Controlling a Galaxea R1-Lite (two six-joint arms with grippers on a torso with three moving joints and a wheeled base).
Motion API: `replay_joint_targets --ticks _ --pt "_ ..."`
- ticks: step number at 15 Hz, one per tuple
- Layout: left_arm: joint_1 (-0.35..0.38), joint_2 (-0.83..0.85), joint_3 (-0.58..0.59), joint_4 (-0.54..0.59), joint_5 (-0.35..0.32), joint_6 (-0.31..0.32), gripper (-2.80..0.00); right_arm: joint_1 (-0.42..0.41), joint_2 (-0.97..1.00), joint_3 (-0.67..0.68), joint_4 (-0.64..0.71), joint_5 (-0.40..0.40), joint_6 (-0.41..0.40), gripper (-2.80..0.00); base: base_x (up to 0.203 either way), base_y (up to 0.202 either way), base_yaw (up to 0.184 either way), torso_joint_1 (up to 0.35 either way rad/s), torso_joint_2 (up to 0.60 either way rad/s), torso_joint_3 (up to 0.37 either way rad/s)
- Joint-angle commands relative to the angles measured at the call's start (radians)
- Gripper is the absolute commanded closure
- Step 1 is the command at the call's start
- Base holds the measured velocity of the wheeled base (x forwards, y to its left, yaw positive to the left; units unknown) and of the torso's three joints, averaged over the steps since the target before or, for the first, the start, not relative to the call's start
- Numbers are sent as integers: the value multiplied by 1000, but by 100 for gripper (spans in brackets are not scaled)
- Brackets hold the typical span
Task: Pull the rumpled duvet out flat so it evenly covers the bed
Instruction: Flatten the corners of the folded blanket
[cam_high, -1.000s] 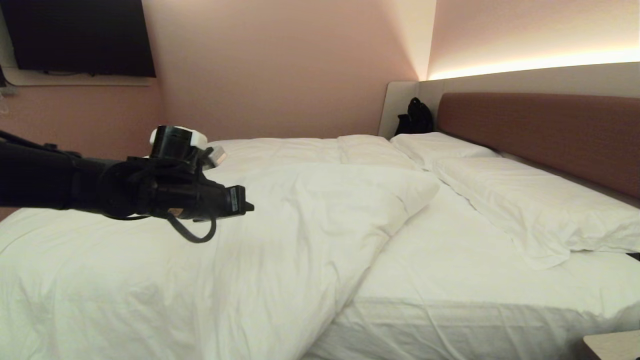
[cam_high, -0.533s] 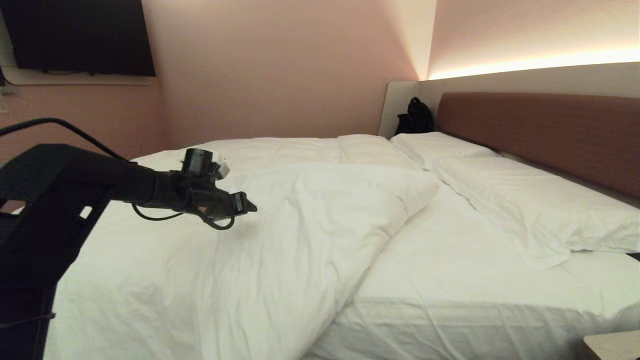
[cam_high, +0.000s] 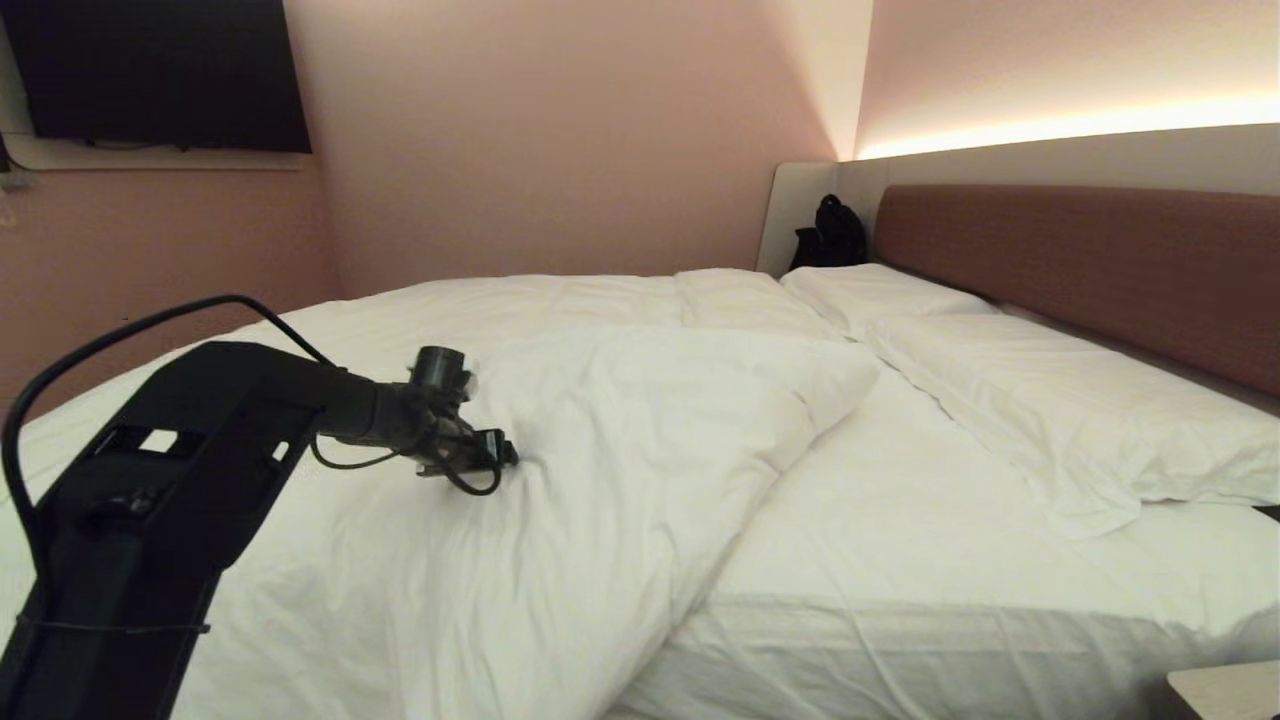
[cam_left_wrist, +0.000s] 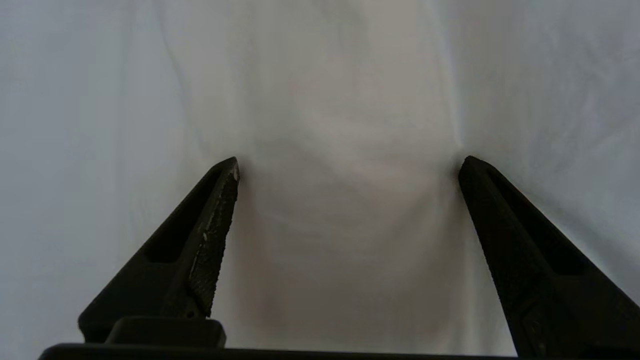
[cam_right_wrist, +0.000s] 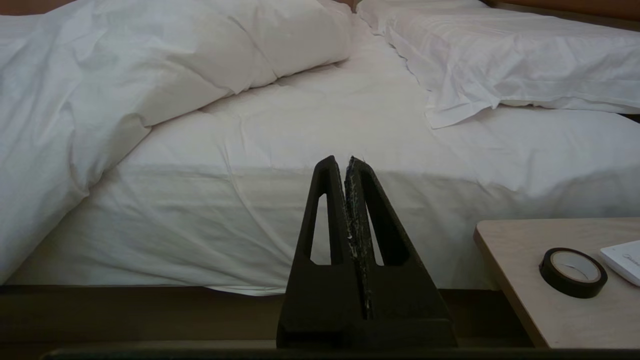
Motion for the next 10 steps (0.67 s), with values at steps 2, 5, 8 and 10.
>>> replay_joint_targets --ticks 2,5,8,10 --pt "-39 26 20 0 34 1 -280 0 1 0 0 1 -1 0 0 0 0 0 0 0" --pt "-75 20 40 -1 37 -8 -280 0 1 0 0 1 -1 0 0 0 0 0 0 0" --pt "-104 13 76 -1 41 -44 -280 0 1 0 0 1 -1 0 0 0 0 0 0 0" --pt "-110 13 78 -1 45 -55 -280 0 1 0 0 1 -1 0 0 0 0 0 0 0"
